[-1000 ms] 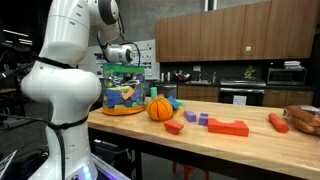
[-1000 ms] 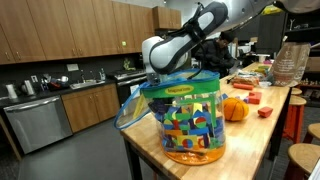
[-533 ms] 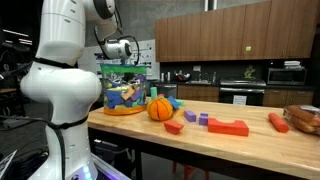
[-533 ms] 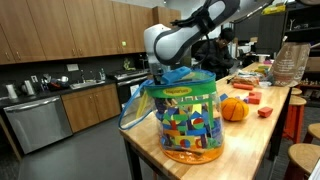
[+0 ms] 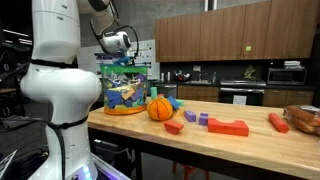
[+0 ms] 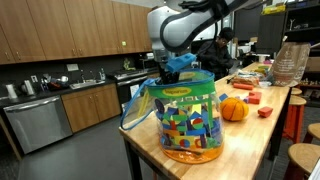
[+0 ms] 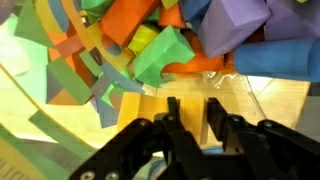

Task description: Remove a light orange block from the clear bag and put it on the table

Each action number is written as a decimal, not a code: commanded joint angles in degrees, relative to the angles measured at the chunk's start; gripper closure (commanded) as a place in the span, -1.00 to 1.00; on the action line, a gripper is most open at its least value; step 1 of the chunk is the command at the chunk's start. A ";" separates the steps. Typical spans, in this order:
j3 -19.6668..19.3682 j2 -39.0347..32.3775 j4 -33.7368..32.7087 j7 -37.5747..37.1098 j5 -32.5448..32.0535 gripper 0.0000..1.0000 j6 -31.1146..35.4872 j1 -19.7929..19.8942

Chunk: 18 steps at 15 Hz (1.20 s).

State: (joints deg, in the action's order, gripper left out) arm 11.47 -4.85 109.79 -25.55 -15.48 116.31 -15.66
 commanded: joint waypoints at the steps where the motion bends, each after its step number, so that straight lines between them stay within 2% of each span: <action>1: 0.32 5.98 2.79 -1.37 -1.86 0.82 -1.06 0.30; 10: 2.02 13.56 2.97 -2.52 -4.46 0.82 -4.30 1.76; 18: 3.23 23.71 10.17 -10.40 -10.76 0.82 -3.08 5.71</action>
State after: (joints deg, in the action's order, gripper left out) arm 13.94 13.47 115.37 -33.07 -24.60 112.51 -12.31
